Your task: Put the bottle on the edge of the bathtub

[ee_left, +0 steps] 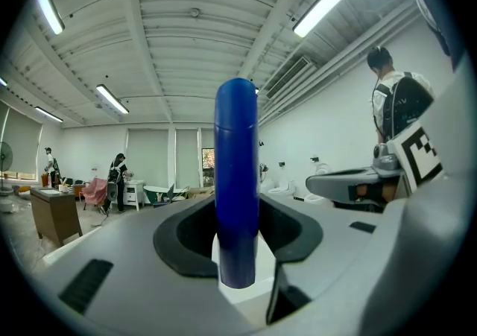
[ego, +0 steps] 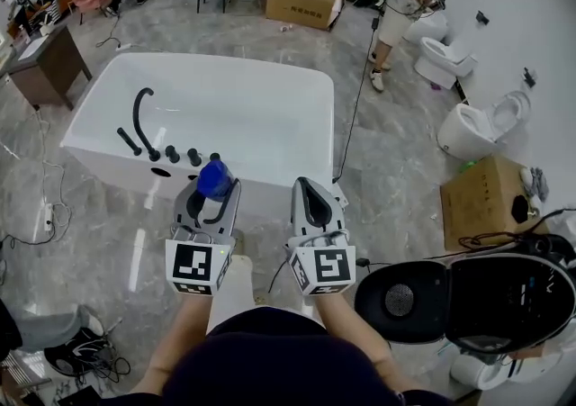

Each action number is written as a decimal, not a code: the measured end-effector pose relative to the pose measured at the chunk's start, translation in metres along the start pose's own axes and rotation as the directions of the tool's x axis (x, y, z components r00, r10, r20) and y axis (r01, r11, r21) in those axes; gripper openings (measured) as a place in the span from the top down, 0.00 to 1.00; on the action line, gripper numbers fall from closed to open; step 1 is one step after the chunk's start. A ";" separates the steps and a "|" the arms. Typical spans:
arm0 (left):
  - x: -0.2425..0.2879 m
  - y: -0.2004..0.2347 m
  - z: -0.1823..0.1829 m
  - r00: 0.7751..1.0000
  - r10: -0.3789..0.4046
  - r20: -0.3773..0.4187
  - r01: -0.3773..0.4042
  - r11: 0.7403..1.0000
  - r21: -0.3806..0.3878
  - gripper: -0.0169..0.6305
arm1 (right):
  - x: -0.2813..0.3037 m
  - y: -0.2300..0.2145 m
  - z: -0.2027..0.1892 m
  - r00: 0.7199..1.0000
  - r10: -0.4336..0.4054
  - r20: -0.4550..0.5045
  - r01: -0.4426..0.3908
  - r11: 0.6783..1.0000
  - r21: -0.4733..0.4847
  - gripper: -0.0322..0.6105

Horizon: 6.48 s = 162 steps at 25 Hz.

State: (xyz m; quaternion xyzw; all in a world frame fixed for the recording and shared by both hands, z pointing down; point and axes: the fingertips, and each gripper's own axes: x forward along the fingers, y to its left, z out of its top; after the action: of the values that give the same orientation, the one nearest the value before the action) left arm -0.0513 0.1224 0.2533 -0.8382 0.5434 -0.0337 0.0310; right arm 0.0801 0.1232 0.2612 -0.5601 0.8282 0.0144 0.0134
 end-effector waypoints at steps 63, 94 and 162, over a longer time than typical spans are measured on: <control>0.351 0.145 -0.058 0.980 -0.195 -0.035 0.197 0.980 0.042 0.73 | 0.354 -0.123 -0.070 0.992 -0.089 -0.089 0.089 0.996 -0.006 0.95; 0.346 0.100 -0.245 0.953 -0.258 -0.157 0.259 0.966 -0.013 0.73 | 0.342 -0.113 -0.238 0.976 0.007 -0.219 -0.002 1.000 0.021 0.95; 0.281 0.069 -0.445 0.887 -0.337 -0.316 0.322 0.941 -0.101 0.72 | 0.315 -0.056 -0.364 0.899 0.168 -0.405 -0.143 0.985 0.092 0.95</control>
State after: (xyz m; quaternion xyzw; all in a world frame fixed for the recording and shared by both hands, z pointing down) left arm -0.0404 -0.1688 0.6970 -0.9013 0.3913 -0.1653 -0.0852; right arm 0.0125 -0.2037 0.6128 -0.4820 0.8545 -0.1278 -0.1455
